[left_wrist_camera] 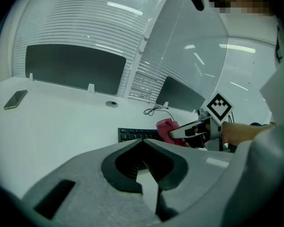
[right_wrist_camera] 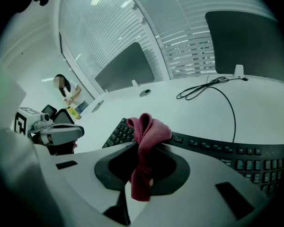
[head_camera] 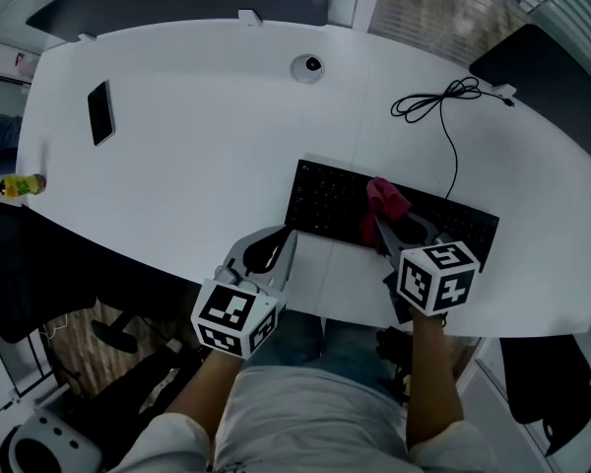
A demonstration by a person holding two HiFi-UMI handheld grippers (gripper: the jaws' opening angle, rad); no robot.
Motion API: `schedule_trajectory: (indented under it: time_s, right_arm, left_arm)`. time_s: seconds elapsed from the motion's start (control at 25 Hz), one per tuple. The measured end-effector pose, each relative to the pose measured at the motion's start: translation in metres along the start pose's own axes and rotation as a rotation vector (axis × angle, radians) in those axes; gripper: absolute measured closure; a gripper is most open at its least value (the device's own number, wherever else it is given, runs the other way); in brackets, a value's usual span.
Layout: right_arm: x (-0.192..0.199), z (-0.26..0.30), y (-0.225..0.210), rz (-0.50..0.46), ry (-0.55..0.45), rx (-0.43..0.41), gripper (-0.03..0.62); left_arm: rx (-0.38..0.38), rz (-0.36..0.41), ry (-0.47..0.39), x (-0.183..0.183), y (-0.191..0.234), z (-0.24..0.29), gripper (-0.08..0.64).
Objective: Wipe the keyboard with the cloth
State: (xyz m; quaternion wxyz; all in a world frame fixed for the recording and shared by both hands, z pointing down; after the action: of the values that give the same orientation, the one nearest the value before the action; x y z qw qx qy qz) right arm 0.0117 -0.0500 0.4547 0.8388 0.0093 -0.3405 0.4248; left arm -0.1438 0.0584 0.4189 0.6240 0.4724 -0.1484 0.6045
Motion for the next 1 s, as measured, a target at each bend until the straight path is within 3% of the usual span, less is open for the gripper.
schedule_trajectory:
  time_s: [1.0]
  right_arm:
    - [-0.021,0.063,0.115,-0.15,0.058,-0.175,0.531]
  left_arm:
    - [-0.148,-0.09,-0.059,0.014,0.065,-0.068,0.549]
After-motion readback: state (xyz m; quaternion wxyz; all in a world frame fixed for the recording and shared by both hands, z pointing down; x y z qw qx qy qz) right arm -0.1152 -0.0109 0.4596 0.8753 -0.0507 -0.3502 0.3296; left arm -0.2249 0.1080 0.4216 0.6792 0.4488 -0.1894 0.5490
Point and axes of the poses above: the fingertips, and each gripper's own axes: z forward along the fingers, y to its left, x out of its underside, the point moved 4 cm from there along -z, backward along the fingers, and after that the axes turned 8 degrees about x, right-handed, at the moved point
